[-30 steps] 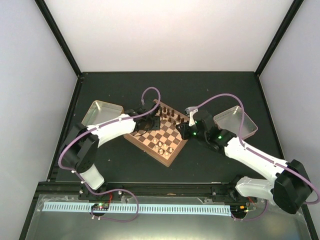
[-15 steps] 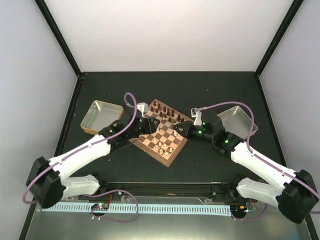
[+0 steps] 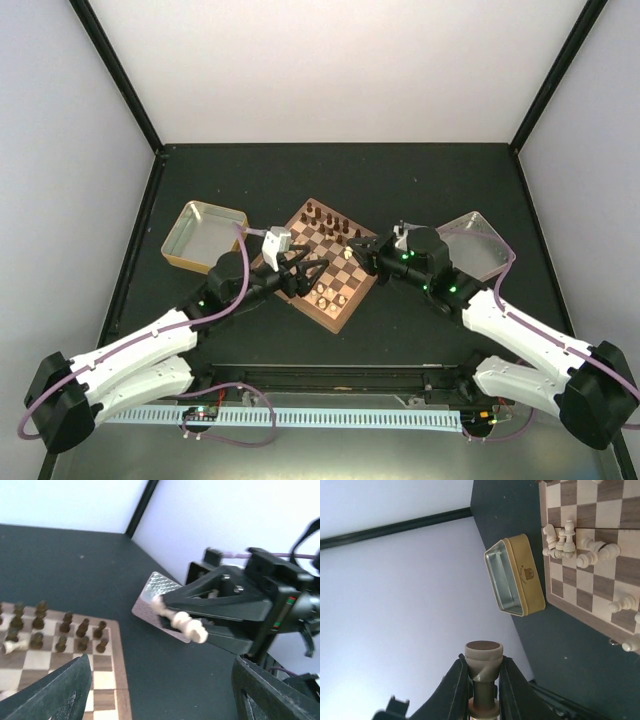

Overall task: Set up the chess pieces on the board
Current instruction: Place the chess piece on the chessboard.

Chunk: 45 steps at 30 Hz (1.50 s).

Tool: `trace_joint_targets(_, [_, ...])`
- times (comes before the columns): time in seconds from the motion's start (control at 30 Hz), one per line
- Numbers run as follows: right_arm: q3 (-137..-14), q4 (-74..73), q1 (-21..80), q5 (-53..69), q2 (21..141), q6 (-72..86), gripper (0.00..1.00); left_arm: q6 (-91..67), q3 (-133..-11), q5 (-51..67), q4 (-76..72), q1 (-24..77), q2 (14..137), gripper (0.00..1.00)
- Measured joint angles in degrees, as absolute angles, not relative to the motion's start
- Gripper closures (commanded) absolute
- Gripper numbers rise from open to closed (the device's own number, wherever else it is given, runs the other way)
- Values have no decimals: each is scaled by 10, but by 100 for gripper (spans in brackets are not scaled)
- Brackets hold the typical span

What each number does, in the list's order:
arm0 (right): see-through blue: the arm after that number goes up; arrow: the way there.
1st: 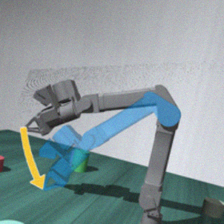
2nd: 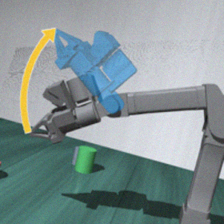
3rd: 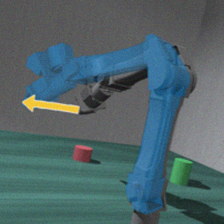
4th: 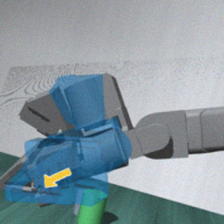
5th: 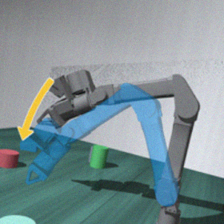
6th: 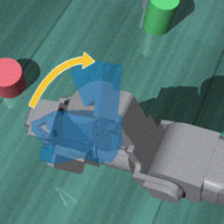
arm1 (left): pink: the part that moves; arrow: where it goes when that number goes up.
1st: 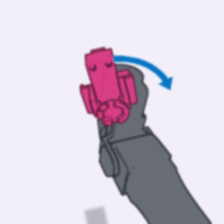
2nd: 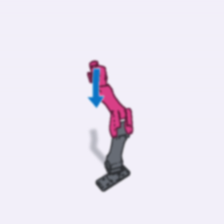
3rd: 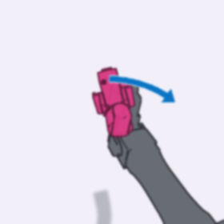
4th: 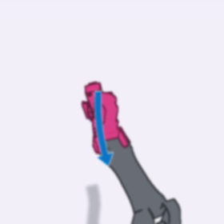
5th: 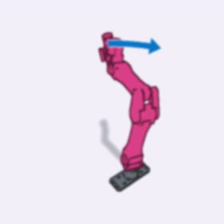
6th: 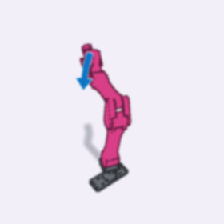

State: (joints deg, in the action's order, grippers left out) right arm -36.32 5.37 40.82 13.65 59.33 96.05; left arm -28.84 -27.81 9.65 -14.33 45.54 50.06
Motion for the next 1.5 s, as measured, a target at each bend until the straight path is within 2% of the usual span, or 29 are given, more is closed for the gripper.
trace_joint_targets(0.17, [-363,46,426,107,592,1036,98,-254,-268,117,-195,477,500,23])
trace_joint_targets(0.43, [-363,45,447,89,591,1102,98,-220,-274,121,-228,504,557,40])
trace_joint_targets(0.67, [-363,45,455,90,592,1114,98,-218,-296,105,-234,507,597,38])
trace_joint_targets(0.77, [-363,46,455,91,592,1114,98,-218,-314,100,-237,507,609,40])
trace_joint_targets(0.83, [-363,47,456,92,592,1113,98,-216,-326,97,-236,507,619,45])
trace_joint_targets(1.0, [-363,57,455,101,595,1109,97,-210,-349,92,-235,507,644,66])
trace_joint_targets(1.27, [-363,56,452,100,596,1109,96,-199,-355,85,-230,508,650,91])
trace_joint_targets(1.4, [-363,48,453,101,594,1105,95,-194,-356,76,-229,510,649,98])
trace_joint_targets(1.47, [-363,44,454,103,592,1102,95,-192,-356,68,-225,510,649,98])
trace_joint_targets(1.5, [-363,43,454,105,589,1101,95,-190,-356,62,-222,510,649,95])
